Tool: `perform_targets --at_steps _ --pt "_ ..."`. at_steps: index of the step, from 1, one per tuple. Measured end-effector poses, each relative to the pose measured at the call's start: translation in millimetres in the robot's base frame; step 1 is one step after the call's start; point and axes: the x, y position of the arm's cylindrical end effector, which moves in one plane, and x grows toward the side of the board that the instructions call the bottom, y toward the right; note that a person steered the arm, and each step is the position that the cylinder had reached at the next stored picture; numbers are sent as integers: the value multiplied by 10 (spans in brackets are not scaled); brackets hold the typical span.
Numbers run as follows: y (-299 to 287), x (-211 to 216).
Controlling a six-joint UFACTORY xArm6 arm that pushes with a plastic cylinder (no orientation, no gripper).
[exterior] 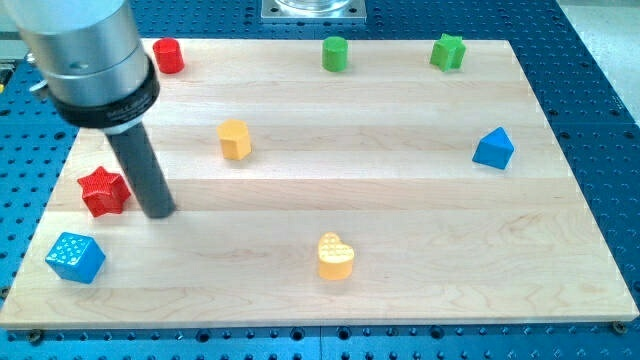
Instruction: Nudge the red star top of the cube
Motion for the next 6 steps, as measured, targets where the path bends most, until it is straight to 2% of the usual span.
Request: perform_targets --at_steps 1,3,4,5,6 --pt "-180 153" --pt "-275 -542" --pt "-264 -390" --pt "-76 173" --pt "109 358"
